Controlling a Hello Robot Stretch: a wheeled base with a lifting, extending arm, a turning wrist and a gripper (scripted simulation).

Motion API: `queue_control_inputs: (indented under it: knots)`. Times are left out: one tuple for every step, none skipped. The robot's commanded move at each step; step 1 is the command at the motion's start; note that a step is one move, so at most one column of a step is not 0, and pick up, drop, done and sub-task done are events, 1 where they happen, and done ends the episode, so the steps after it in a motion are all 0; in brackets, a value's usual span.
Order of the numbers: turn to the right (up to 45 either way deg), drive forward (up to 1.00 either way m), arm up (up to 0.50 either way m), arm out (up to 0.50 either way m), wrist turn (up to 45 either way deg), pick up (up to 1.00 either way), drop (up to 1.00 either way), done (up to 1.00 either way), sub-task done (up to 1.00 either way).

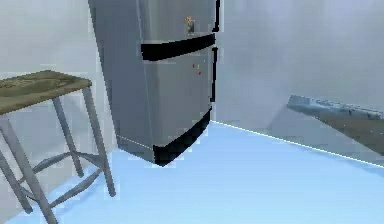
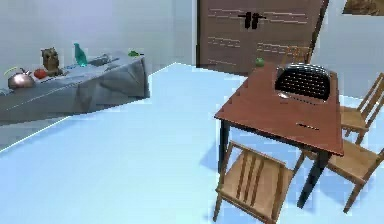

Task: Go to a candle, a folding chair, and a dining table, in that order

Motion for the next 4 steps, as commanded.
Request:
queue_control_inputs:
  knots:
    - [-45.0, 0.0, 0.0, 0.0, 0.0, 0.0, 0.0, 0.0, 0.0]
    - [-45.0, 0.0, 0.0, 0.0, 0.0, 0.0, 0.0, 0.0, 0.0]
    - [-45.0, 0.0, 0.0, 0.0, 0.0, 0.0, 0.0, 0.0, 0.0]
    - [-36.0, 0.0, 0.0, 0.0, 0.0, 0.0, 0.0, 0.0, 0.0]
